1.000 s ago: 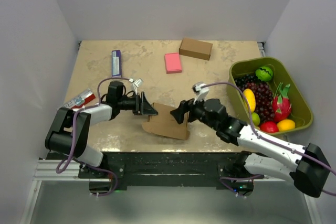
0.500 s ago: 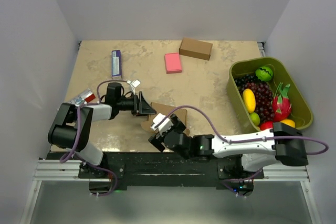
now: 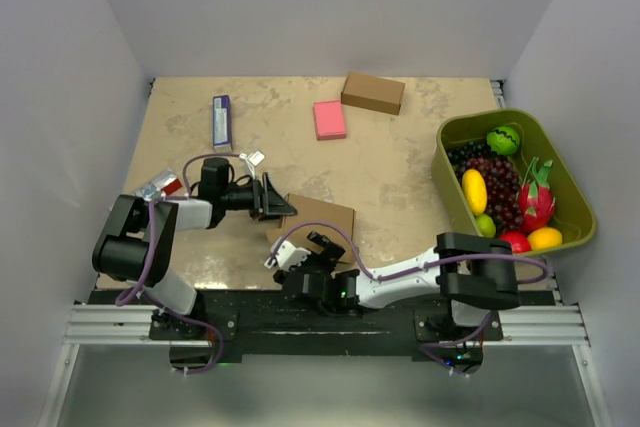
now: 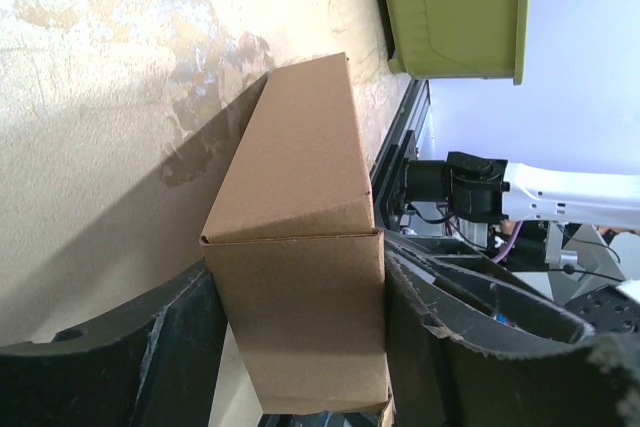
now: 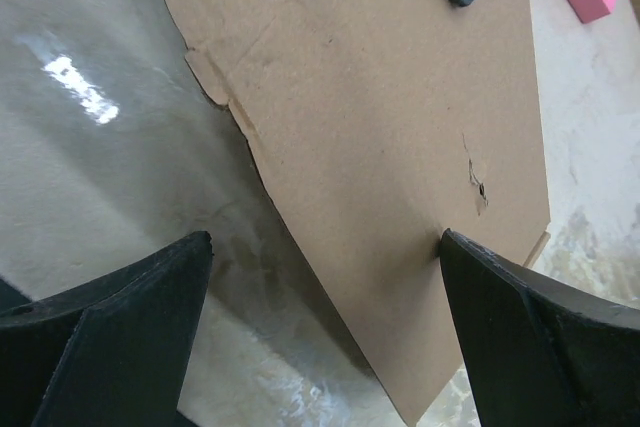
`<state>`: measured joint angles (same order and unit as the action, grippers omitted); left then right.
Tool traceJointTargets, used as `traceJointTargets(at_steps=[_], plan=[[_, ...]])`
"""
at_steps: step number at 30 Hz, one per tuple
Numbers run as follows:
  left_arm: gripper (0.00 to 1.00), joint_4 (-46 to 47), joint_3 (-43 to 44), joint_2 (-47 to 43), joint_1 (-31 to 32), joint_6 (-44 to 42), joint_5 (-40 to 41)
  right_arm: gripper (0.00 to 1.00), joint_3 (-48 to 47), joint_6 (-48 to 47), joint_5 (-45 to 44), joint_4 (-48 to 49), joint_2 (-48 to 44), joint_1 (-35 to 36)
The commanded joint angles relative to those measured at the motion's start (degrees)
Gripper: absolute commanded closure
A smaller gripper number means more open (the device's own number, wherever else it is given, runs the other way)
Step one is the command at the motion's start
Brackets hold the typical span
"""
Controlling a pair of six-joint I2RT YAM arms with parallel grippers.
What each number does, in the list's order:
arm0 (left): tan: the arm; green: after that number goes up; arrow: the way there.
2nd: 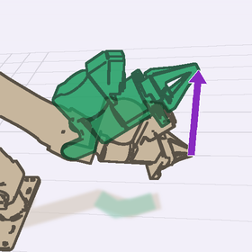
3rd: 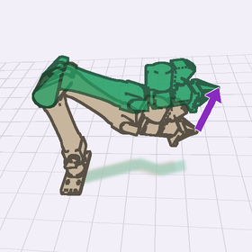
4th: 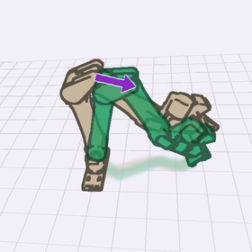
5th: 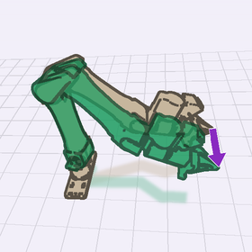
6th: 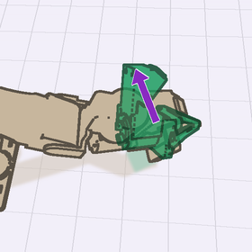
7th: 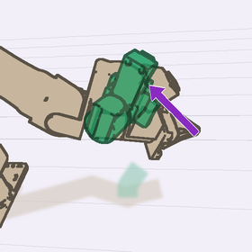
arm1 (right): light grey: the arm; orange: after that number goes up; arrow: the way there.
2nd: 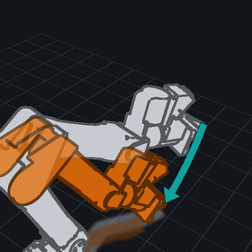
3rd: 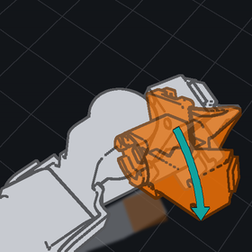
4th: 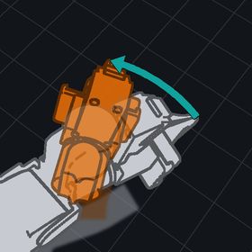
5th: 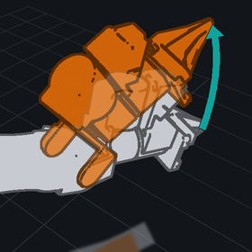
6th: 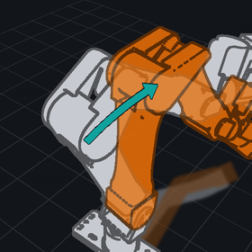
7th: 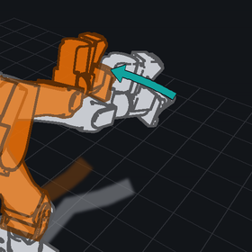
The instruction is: Fold the paper box
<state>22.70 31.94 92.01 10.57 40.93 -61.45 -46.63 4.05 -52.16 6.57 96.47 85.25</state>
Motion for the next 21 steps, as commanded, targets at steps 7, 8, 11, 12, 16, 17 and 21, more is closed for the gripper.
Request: traceJointTargets(at_steps=[7,8,11,12,16,17,21], plan=[[0.45,3.3,-0.7,0.6,-0.5,1.9,-2.8,0.02,-3.9,-1.9,-14.2,5.8,7.6,-1.5],[0.45,3.3,-0.7,0.7,-0.5,2.0,-2.9,0.03,-3.9,-1.5,-14.4,5.8,7.9,-1.9],[0.44,3.3,-0.7,0.7,-0.5,2.1,-2.9,0.05,-3.6,-1.7,-16.1,7.3,8.3,-3.3],[0.44,3.4,-0.7,0.7,-0.5,2.1,-2.9,0.05,-3.3,-2.1,-16.6,8.9,8.6,-3.9],[0.44,3.3,-0.7,0.7,-0.5,2.0,-3.1,0.13,-2.8,-6.6,-16.6,12.9,9.4,-5.6],[0.44,3.3,-0.7,0.7,-0.5,2.0,-3.0,0.15,-2.6,-7.4,-16.0,14.8,9.4,-6.2],[0.4,3.3,-0.7,0.7,-0.5,2.1,-2.9,0.36,-1.5,-12.4,-14.2,18.1,9.4,-6.4]])
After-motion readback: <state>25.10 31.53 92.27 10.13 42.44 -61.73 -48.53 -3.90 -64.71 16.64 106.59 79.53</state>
